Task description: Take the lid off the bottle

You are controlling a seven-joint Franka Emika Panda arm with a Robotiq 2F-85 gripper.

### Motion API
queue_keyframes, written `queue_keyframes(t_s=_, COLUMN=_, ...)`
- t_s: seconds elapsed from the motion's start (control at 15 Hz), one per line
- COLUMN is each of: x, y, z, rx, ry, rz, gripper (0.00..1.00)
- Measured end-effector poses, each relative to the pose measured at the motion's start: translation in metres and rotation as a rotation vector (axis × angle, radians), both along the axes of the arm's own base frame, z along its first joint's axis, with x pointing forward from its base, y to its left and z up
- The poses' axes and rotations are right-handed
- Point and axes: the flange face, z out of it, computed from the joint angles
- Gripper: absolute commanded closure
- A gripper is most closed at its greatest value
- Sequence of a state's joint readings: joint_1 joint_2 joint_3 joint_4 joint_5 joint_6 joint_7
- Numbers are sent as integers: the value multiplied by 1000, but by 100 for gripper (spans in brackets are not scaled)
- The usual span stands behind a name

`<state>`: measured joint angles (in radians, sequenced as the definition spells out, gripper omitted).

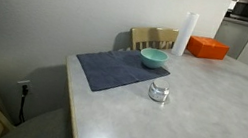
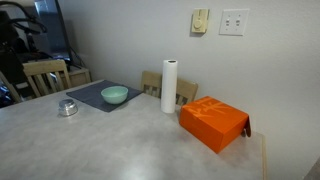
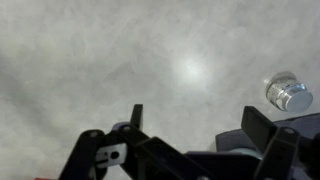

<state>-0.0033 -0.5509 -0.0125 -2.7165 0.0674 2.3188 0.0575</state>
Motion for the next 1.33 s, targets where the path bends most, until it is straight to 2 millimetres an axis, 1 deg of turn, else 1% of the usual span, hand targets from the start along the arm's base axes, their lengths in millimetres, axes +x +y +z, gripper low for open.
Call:
queue_keyframes(t_s=0.33, x=13, y=19, z=-24, rx=-34, ry=69, rz=38, gripper=0)
queue_keyframes(t_s=0.47, x=17, y=20, z=-26, rx=-34, ry=76, rz=40, gripper=0)
queue_keyframes(t_s=0.8, x=17, y=20, z=-25, rx=-36, ry=74, rz=41, gripper=0)
queue_keyframes(t_s=0.93, x=19, y=24, z=-26, rx=-61, ry=79, rz=59, gripper=0)
queue_keyframes(t_s=1.07, x=23, y=36, z=-30, rx=-109, ry=88, rz=89, gripper=0)
queue_keyframes(t_s=1.33, x=36, y=76, z=-39, rx=-194, ry=111, rz=171, gripper=0)
